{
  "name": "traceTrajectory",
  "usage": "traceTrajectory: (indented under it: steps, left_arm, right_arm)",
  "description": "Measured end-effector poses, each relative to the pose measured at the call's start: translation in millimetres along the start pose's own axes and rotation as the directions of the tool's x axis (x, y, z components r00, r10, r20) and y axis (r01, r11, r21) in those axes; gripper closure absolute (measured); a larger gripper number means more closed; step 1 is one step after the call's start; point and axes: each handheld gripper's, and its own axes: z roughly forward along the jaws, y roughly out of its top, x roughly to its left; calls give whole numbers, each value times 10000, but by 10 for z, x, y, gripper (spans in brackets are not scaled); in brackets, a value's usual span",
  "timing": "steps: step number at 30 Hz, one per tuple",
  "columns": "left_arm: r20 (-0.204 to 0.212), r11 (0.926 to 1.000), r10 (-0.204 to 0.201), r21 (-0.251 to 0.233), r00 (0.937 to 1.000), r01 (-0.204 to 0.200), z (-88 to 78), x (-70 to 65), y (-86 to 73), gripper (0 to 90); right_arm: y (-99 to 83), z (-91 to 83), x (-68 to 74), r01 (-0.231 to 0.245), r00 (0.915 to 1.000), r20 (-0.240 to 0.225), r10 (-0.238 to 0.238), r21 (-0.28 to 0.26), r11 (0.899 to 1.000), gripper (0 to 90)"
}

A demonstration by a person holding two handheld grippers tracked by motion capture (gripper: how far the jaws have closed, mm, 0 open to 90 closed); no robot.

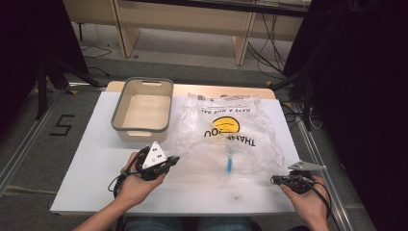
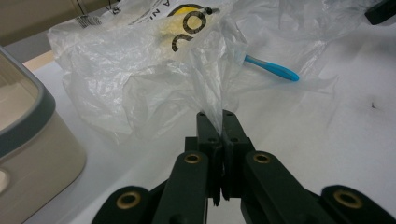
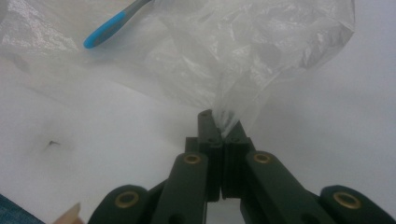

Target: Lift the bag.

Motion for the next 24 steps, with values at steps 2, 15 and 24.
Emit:
traceTrajectory:
  steps: [2, 15, 24]
  left_arm:
    - [-56, 9999, -3, -130, 10000, 3, -8, 1, 10, 887]
    - [-345, 9941, 163, -1063, 9993, -199, -75, 9, 150, 887]
    - [-538, 9891, 120, -1459, 9985, -197, -109, 37, 247, 887]
  right_arm:
    - [2, -6, -6, 11, 10000, 24, -11, -87, 10000, 898]
    - [49, -98, -18, -110, 9996, 243, 134, -954, 9954, 898]
    - [111, -190, -10, -71, 9988, 468, 146, -1575, 9875, 898]
